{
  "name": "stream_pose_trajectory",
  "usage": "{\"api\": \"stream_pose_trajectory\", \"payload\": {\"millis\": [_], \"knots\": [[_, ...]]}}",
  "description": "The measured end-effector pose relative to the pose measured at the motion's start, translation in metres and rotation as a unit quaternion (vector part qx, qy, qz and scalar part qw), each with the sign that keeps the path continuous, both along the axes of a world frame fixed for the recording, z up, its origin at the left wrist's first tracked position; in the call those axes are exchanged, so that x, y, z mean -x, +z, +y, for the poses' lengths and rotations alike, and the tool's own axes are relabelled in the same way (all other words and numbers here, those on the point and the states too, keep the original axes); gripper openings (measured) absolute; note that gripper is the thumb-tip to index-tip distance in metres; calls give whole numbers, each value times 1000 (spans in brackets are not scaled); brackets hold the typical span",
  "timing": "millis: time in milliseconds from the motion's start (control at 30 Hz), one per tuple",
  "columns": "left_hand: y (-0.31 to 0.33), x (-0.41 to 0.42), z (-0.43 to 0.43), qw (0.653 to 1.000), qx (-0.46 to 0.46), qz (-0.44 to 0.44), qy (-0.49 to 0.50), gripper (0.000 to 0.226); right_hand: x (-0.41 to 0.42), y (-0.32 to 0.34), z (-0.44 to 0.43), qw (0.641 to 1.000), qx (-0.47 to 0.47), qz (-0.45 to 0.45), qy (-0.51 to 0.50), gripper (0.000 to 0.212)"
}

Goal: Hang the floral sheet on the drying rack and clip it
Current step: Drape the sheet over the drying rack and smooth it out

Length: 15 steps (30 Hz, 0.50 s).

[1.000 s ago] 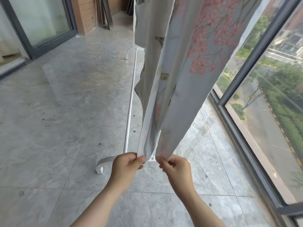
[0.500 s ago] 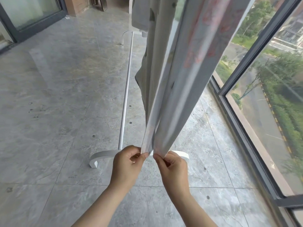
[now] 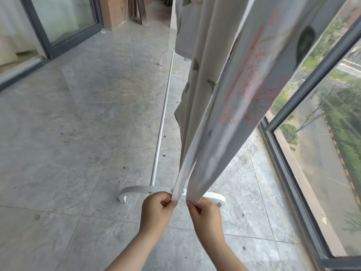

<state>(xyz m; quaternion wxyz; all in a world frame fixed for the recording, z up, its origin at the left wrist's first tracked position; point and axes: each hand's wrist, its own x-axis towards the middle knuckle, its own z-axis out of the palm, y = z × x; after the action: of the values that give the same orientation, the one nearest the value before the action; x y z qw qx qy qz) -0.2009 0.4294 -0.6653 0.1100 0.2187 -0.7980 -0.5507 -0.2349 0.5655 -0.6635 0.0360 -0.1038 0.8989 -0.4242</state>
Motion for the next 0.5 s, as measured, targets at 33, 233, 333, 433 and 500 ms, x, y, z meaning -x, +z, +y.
{"api": "stream_pose_trajectory", "payload": {"millis": [33, 233, 333, 433, 500], "knots": [[2, -3, -1, 1000, 7, -10, 5, 48, -4, 3, -1, 1000, -4, -10, 0, 55], [23, -13, -15, 997, 10, -67, -27, 11, -20, 33, -1, 996, -51, -72, -11, 47], [43, -13, -23, 996, 8, -76, -35, 22, -19, 54, 3, 996, -35, -80, -34, 33], [79, -18, -26, 996, 27, -85, -32, 27, -25, 93, 13, 994, -20, -95, -54, 10], [119, -28, -26, 994, 33, -100, -41, 29, -34, 136, 24, 992, -23, -105, -73, 14]]}}
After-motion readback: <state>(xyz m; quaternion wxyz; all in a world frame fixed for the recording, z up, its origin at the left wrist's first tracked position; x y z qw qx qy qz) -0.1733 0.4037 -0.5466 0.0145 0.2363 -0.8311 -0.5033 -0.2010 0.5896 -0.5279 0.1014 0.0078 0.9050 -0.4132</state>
